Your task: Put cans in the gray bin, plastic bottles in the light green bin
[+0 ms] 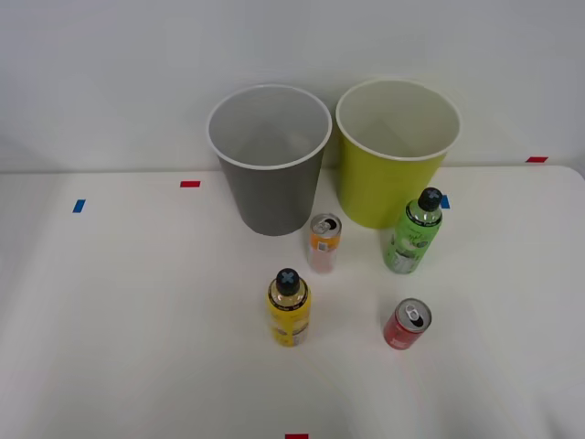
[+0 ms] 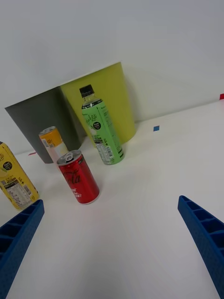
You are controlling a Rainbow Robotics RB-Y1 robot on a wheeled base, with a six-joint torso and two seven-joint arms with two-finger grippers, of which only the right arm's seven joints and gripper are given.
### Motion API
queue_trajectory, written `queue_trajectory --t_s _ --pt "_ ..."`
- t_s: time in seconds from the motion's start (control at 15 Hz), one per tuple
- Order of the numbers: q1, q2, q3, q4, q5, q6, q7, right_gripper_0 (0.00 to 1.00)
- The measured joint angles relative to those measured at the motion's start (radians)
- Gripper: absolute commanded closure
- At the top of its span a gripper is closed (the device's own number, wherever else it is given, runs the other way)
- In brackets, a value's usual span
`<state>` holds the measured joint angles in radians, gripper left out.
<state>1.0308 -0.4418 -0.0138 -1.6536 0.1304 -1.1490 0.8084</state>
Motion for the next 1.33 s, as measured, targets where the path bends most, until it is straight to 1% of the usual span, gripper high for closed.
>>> queue_trajectory --t_s 1.33 --pt "0.000 0.000 0.000 0.000 0.000 0.000 0.000 0.00"
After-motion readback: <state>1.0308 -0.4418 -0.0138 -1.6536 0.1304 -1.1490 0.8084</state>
